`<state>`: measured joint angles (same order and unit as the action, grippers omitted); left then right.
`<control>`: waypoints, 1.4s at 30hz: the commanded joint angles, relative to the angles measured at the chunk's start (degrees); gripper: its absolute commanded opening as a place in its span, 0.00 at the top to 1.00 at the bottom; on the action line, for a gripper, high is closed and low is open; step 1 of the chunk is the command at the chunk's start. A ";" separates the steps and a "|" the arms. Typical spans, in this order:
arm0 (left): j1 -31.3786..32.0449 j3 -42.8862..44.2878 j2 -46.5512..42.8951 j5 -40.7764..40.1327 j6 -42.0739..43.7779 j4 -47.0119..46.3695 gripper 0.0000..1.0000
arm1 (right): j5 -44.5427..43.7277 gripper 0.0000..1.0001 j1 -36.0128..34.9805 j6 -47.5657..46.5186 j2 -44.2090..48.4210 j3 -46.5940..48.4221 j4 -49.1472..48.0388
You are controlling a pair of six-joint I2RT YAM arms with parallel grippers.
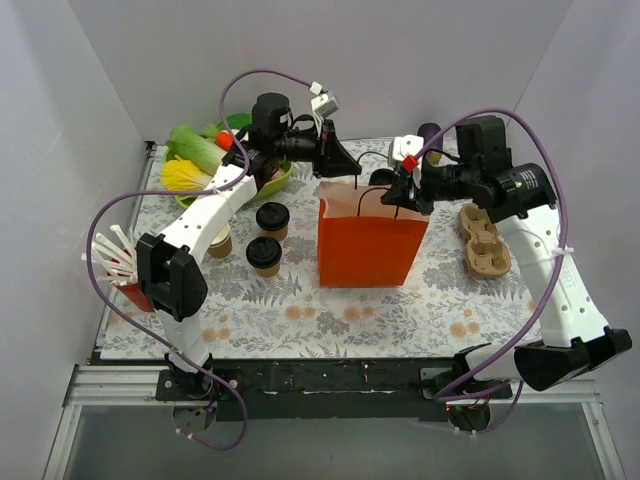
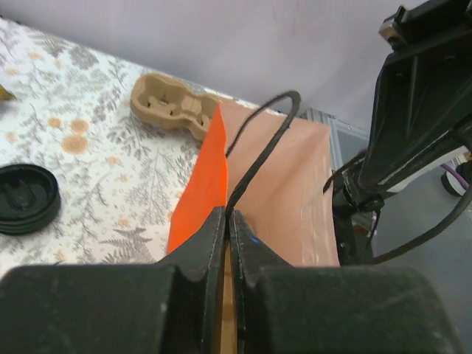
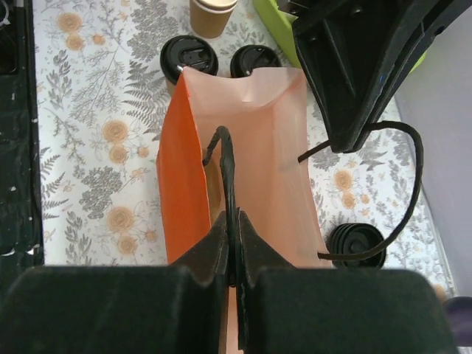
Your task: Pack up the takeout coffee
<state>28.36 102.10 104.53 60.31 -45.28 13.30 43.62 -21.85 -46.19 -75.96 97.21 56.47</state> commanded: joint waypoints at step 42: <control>-1.46 13.29 -8.37 -23.55 6.16 6.56 0.09 | -11.99 0.22 1.36 8.31 -2.24 -3.87 -25.27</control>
<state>27.46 115.46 102.76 44.64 -42.15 18.04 32.80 -21.89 -36.64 -72.55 96.27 35.24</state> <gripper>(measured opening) 0.898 0.795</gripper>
